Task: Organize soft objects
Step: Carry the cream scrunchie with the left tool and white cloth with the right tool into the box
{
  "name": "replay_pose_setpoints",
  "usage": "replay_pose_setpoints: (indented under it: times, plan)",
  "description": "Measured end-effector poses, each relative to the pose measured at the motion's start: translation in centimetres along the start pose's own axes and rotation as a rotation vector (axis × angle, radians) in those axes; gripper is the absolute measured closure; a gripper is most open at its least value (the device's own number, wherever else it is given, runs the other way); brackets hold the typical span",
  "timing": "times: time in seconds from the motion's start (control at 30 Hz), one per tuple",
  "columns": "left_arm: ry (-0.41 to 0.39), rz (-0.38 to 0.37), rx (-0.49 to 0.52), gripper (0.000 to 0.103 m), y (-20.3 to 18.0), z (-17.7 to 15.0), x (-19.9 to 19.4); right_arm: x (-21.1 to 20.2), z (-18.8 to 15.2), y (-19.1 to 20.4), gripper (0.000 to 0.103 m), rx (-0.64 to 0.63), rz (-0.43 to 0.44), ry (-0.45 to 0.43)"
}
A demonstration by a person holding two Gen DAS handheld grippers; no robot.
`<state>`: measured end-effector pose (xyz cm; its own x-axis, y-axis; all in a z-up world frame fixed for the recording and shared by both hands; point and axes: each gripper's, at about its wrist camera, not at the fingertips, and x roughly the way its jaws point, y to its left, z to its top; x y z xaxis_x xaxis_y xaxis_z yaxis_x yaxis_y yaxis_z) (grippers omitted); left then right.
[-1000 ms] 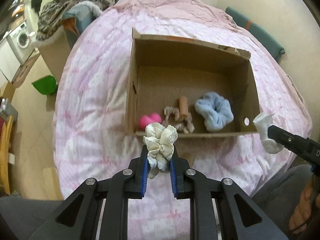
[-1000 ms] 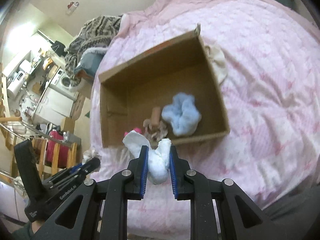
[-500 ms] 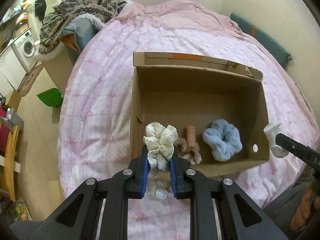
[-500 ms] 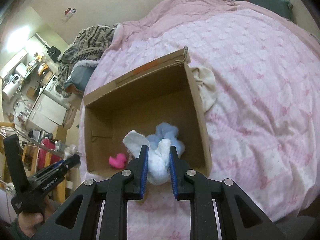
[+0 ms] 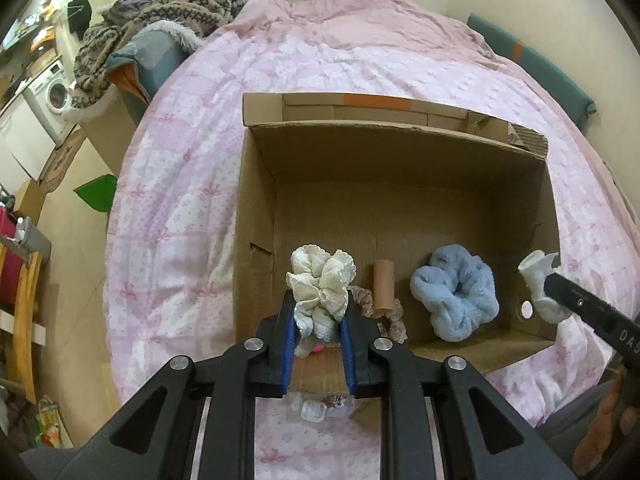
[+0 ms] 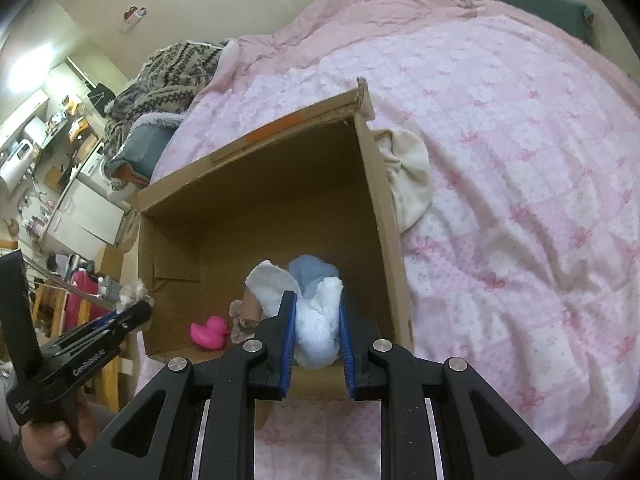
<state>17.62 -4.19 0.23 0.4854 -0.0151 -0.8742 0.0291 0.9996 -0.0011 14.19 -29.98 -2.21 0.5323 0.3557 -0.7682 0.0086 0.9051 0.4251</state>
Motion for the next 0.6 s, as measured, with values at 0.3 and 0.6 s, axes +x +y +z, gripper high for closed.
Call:
replay_pose_setpoints:
  times: [0.3,0.6]
  plan:
    - [-0.01,0.018,0.022,0.085,-0.3,0.0,1.7,1.7,-0.5,-0.5,0.082,0.03,-0.01,0.041]
    - [0.01,0.037,0.012,0.084,-0.4,-0.2,3.0,1.6,-0.1,0.9,0.081,-0.067,-0.097,0.007]
